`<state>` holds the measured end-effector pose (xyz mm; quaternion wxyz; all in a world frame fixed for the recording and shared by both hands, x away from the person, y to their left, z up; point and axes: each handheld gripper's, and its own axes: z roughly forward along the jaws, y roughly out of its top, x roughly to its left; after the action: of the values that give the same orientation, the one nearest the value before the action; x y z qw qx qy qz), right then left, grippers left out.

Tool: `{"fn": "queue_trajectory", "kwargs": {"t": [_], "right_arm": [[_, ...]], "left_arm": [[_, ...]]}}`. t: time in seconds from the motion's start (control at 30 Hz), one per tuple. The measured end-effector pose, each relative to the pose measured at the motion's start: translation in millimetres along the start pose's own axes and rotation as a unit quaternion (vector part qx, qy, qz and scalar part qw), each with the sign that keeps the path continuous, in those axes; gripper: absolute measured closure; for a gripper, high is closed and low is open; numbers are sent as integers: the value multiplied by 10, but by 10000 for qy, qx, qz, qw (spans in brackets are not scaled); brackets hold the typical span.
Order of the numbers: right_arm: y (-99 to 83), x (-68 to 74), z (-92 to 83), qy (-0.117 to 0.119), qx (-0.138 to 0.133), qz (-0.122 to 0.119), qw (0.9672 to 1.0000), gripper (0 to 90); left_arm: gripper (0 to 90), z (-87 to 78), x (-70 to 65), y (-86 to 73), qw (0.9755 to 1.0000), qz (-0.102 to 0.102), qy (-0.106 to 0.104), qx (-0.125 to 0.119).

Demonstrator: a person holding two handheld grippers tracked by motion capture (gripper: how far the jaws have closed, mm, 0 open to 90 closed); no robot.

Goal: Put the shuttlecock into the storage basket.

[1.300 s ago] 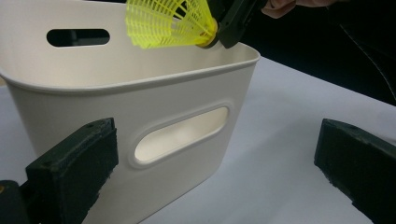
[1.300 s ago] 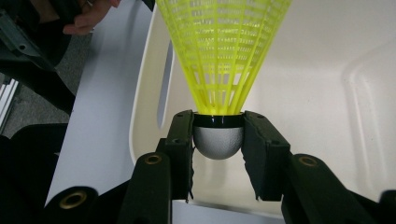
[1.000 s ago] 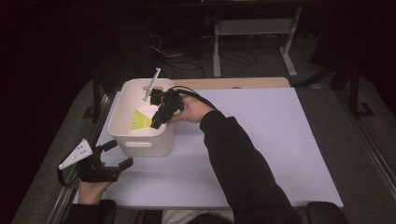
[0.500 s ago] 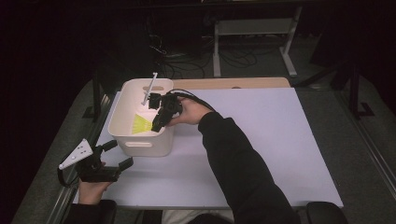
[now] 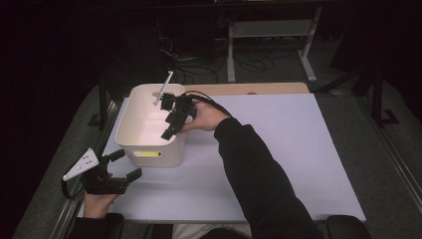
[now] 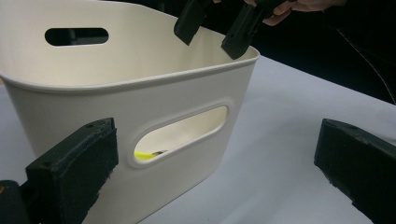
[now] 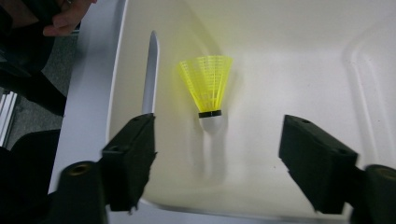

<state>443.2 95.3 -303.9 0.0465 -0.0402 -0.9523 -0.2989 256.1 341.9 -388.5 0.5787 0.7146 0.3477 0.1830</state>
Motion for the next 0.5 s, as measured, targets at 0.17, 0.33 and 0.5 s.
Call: {"fn": "queue_trajectory", "kwargs": {"t": [0.17,0.33,0.5], "right_arm": [[-18,18,-68,-147,-85,91,9998,135],[-46,29,-142,-273,-217,106,9993,55],[-79,58,-202,-363,-320,95,9988,2]], "left_arm": [[0,-7,-1,-2,10000,-3,3,-7],[0,-5,-2,-2,10000,-14,13,-8],[0,-3,-2,-2,10000,-15,26,4]]}}
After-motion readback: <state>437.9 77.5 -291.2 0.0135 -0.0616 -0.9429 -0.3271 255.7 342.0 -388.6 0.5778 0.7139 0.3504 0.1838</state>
